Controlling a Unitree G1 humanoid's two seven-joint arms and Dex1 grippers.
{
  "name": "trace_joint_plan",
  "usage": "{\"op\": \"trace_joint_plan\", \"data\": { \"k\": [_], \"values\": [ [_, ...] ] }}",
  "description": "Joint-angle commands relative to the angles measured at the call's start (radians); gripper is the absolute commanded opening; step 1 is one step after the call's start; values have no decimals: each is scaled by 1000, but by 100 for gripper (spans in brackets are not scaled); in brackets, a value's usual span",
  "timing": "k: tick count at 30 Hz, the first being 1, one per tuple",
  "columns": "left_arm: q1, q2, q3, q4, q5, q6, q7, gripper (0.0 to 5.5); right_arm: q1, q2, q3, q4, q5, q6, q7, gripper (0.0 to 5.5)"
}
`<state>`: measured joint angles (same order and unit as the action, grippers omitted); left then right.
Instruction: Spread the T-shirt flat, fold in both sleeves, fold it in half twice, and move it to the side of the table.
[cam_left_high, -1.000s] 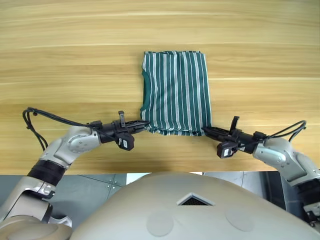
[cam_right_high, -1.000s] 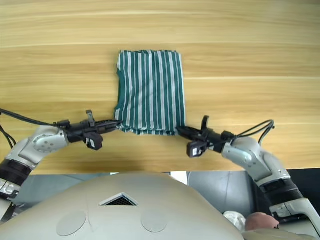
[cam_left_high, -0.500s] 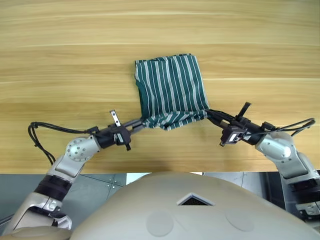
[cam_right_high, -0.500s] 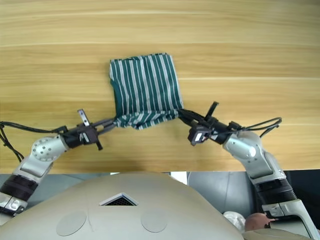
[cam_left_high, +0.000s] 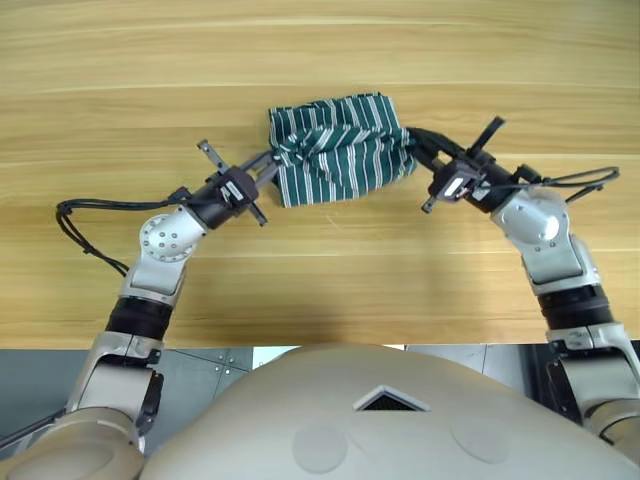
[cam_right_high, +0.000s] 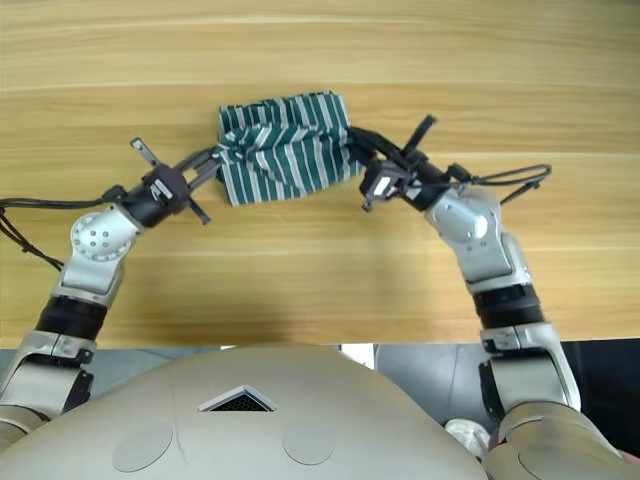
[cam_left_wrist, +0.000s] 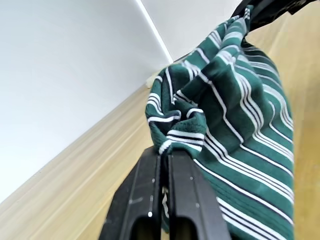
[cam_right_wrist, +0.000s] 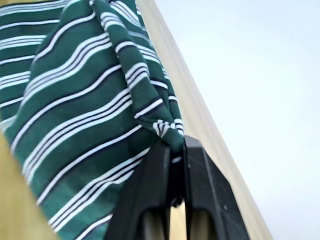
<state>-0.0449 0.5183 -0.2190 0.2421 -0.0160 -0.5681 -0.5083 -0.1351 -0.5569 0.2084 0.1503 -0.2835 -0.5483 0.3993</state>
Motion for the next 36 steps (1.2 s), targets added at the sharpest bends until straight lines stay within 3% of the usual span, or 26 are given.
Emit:
{"op": "trace_joint_plan", "data": {
  "k": [1,10,11,27,36],
  "values": [
    [-73,-35,18,112,58,24,37,2,-126,67,11,109,-40,43,-48,13],
    [-207,-130,-8,389,172,-3,114,2,-363,200,57,524,-124,12,-203,13],
    [-220,-139,-9,414,177,-7,118,35,-384,208,68,570,-143,2,-226,49],
    [-430,-191,105,772,158,-21,272,279,-649,335,133,1087,-230,58,-476,320],
    [-528,-249,206,1020,91,80,272,416,-704,393,-18,1185,-80,186,-446,324]
  ]
}}
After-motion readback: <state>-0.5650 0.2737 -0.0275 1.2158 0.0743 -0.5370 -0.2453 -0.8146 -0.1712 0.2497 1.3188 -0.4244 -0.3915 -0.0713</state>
